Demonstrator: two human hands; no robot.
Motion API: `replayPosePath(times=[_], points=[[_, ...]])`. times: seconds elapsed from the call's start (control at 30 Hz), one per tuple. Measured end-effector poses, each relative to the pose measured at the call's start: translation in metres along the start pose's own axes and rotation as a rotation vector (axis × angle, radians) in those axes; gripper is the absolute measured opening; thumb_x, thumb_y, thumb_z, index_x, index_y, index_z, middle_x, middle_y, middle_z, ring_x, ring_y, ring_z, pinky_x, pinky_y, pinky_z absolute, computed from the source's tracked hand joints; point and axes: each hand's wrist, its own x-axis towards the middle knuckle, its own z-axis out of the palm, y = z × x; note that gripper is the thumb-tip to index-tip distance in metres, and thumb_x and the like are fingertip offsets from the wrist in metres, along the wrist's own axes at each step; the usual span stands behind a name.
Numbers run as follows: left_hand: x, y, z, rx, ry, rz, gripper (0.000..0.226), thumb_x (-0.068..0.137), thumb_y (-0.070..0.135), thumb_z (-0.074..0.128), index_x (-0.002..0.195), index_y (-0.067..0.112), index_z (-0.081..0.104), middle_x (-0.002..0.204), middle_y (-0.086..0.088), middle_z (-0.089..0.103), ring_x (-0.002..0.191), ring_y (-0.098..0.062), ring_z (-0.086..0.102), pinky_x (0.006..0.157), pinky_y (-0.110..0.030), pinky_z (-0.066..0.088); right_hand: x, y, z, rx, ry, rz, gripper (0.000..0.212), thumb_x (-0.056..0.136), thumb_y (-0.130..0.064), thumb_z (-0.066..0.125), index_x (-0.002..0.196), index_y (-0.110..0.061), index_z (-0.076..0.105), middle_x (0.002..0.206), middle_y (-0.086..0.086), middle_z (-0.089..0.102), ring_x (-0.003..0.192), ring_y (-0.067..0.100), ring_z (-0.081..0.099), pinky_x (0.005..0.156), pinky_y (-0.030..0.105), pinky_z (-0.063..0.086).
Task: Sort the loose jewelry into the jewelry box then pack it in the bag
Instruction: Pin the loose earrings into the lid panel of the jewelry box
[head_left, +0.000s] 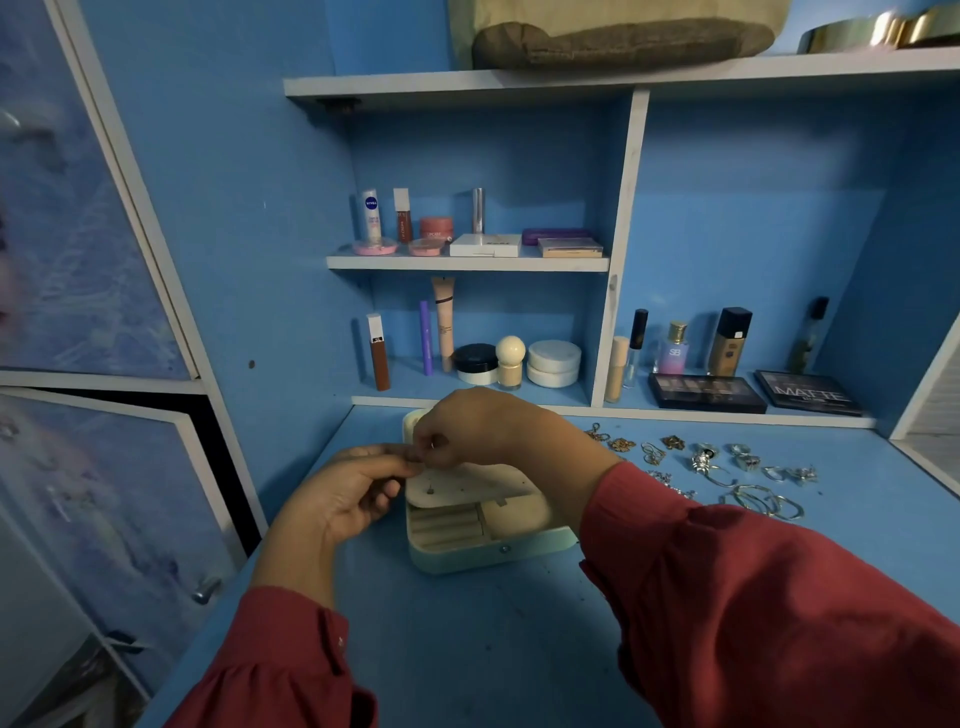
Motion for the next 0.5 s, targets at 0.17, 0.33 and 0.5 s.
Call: replayPosePath(times=[0.17,0.33,0.5], points=[[0.0,0.0,0.0,-0.016,0.003,-0.004,0.017,0.081,-0.006,0.062,0.093,0.005,0.069,0.052,0.003,0.056,0.037,-0.001,0.042,0.033,-0.011,0.031,0.001,-0.003,-0.001,-0.045,-0.009,-0.004,0.022,0.094,-0.027,0.052,0.112,-0.02,0.063,0.083,-0.007,0.047,0.082,0.013,0.046,0.061,0.025,0.032],[0.0,0.001,0.001,-0.014,-0.012,-0.001,0.018,0.082,-0.006,0.06,0.097,0.003,0.068,0.051,0.004,0.056,0.036,0.0,0.041,0.033,-0.011,0.031,0.002,-0.006,-0.001,-0.083,-0.02,0.011,0.02,0.093,-0.027,0.052,0.108,-0.021,0.063,0.085,-0.005,0.05,0.082,0.015,0.049,0.065,0.027,0.035],[0.0,0.0,0.001,-0.019,0.012,0.006,0.019,0.082,-0.009,0.058,0.094,0.003,0.067,0.052,0.003,0.06,0.035,-0.001,0.041,0.032,-0.011,0.031,0.006,-0.013,-0.002,-0.188,-0.019,0.005,0.018,0.094,-0.026,0.053,0.107,-0.021,0.064,0.083,-0.004,0.049,0.08,0.016,0.049,0.053,0.023,0.028]])
